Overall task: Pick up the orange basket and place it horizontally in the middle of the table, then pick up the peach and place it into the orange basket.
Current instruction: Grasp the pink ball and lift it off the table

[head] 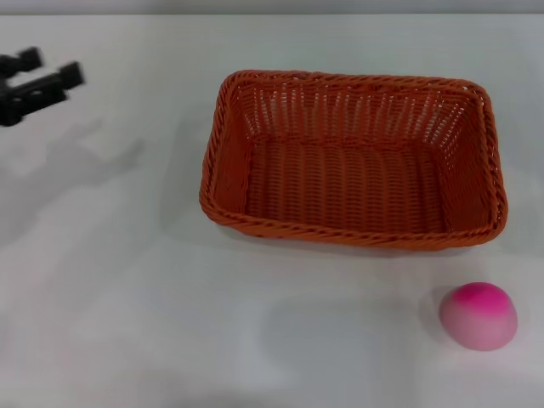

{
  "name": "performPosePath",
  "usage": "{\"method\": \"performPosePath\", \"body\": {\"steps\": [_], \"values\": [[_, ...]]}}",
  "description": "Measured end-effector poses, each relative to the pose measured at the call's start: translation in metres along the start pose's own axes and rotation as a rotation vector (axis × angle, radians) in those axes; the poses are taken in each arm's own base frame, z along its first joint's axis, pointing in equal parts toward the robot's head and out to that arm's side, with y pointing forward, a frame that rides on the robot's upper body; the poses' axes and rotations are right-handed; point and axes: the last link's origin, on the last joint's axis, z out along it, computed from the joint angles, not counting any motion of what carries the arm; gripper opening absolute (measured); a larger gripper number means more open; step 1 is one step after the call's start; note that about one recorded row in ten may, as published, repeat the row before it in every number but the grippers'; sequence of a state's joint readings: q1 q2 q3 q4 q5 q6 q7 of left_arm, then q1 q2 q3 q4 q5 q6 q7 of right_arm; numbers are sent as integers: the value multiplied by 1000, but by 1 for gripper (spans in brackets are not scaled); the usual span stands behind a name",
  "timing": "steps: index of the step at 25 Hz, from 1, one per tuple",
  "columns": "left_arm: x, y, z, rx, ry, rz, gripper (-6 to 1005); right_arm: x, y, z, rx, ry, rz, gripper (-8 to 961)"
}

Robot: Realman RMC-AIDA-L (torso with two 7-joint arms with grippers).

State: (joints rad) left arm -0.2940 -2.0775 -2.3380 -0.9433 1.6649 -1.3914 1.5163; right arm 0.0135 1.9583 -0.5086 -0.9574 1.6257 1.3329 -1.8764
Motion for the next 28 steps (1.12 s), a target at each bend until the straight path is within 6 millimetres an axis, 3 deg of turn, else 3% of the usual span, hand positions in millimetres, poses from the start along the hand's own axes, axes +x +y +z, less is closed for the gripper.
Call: {"method": "performPosePath", "body": {"steps": [7,10,16,28], "values": [[-27,-17,-42,175,200,65,878,-43,12,2,-324,260,-68,738],[-41,-21,-55,259,254,88,878,-53,23,13,-417,393,-67,735],[-55,-24,-66,342,280,94,877,-38,71,53,-611,773,-74,730],[-58,-25,-71,368,285,91,878,-43,98,67,-740,926,-55,718]]}}
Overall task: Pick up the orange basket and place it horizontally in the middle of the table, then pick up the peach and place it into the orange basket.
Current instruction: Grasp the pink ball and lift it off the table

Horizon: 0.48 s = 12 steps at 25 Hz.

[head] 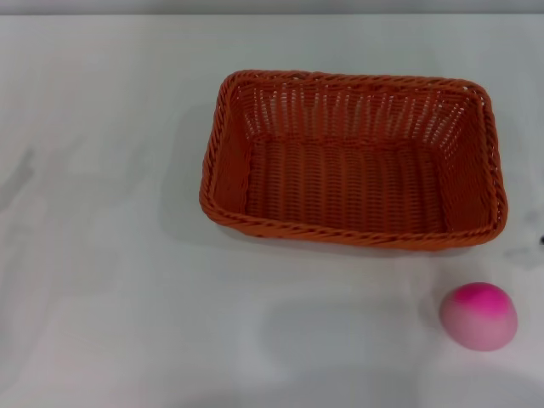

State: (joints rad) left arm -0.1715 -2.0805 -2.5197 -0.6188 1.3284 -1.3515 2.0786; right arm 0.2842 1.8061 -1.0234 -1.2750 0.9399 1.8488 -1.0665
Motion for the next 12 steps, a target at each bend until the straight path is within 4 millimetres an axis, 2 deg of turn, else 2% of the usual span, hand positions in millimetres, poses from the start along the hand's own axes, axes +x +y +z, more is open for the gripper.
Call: {"method": "performPosePath", "body": {"steps": [3,12], "values": [[0,0,0,2,-1,0,878,-7,12,17,-65,43,-14,715],[-1,-2,0,15,-7,12,877,-13,27,49,-152,114,-12,707]]}}
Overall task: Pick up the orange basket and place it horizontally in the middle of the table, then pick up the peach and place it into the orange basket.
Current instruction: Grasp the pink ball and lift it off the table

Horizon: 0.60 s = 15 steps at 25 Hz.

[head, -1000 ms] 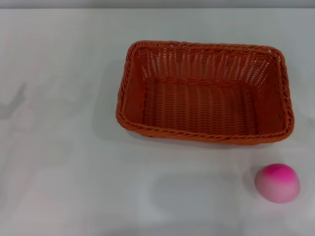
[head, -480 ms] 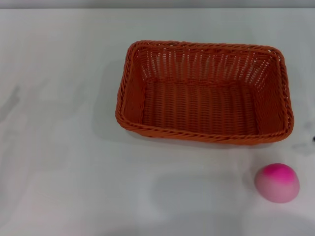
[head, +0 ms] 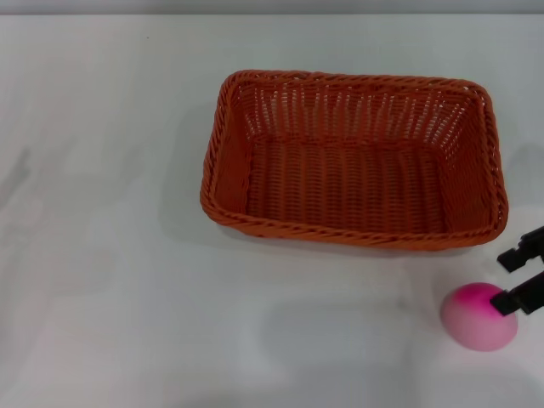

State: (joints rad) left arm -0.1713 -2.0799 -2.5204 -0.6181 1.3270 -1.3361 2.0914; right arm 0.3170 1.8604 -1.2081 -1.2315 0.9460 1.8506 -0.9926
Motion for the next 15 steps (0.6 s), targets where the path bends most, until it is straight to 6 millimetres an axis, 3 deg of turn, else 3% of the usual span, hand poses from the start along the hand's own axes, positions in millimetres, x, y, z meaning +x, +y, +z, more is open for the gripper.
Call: {"method": "performPosePath", "body": {"steps": [15], "values": [[1,0,2,-6,-1,9,877,4,-2,28,-51,87,39,693]]}}
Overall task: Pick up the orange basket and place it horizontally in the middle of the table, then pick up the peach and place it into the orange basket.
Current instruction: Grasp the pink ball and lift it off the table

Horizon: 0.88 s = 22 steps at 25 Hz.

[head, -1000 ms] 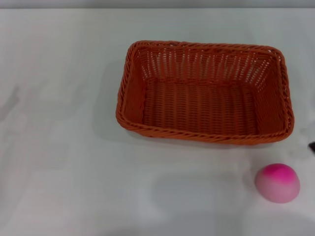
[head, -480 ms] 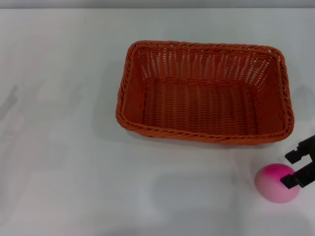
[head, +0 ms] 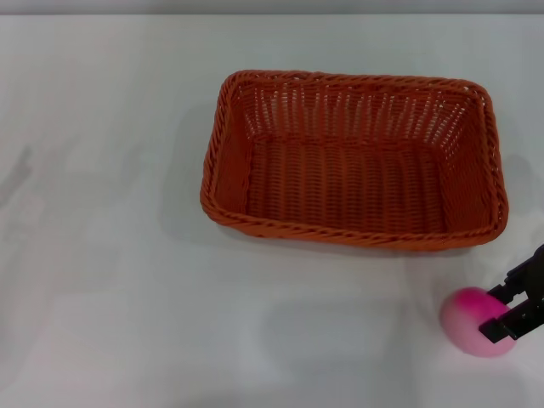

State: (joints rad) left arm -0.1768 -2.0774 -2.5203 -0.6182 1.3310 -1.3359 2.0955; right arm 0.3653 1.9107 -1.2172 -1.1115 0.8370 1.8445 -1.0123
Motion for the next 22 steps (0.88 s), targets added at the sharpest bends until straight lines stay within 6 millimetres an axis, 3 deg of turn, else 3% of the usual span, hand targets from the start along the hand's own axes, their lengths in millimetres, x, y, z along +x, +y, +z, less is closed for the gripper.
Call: {"method": "performPosePath", "body": {"steps": [3,14,19,22], "values": [[0,0,0,-1,-2,1,876,-1,0,1,-1,-1,-11,690],[-1,0,-2,2,-7,0,872,0,3,1,-23,-7,-63,465],[-2,-1,-3,6,-12,0,872,-2,10,-10,-71,-33,-95,249],[-3,-1,-3,8,-14,-1,871,-6,15,-21,-93,-68,-133,197]]}}
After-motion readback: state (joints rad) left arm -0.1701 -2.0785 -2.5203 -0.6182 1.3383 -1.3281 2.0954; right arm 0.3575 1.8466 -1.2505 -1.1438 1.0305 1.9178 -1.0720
